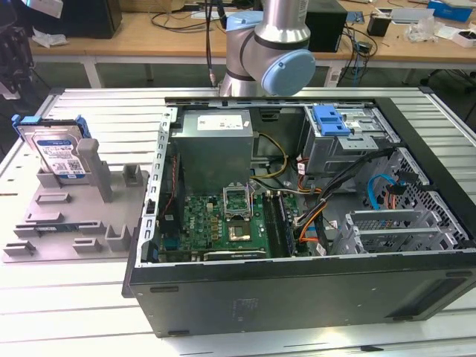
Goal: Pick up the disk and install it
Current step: 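Pick up the disk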
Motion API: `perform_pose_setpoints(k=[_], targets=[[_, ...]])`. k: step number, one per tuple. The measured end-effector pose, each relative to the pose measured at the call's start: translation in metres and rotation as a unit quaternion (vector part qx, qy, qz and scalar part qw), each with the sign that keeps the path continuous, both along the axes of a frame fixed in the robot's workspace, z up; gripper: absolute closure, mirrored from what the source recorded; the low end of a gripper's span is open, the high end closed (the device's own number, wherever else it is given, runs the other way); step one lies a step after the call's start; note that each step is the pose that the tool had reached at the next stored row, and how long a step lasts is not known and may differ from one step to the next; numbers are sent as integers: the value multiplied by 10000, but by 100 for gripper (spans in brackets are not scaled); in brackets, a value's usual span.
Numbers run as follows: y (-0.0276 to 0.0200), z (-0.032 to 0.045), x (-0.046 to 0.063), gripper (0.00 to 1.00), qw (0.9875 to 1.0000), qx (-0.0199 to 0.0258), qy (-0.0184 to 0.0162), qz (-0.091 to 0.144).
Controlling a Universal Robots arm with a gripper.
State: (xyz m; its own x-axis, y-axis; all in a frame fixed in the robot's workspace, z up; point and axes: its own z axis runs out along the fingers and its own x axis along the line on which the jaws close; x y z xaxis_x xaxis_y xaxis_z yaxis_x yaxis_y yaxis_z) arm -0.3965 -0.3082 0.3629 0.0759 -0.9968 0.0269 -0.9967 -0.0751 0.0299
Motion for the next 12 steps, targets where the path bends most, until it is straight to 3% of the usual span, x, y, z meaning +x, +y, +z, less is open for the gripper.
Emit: perform_pose_setpoints(k=[12], targets=[[-20,-100,-1,58,10000,0,0,3]])
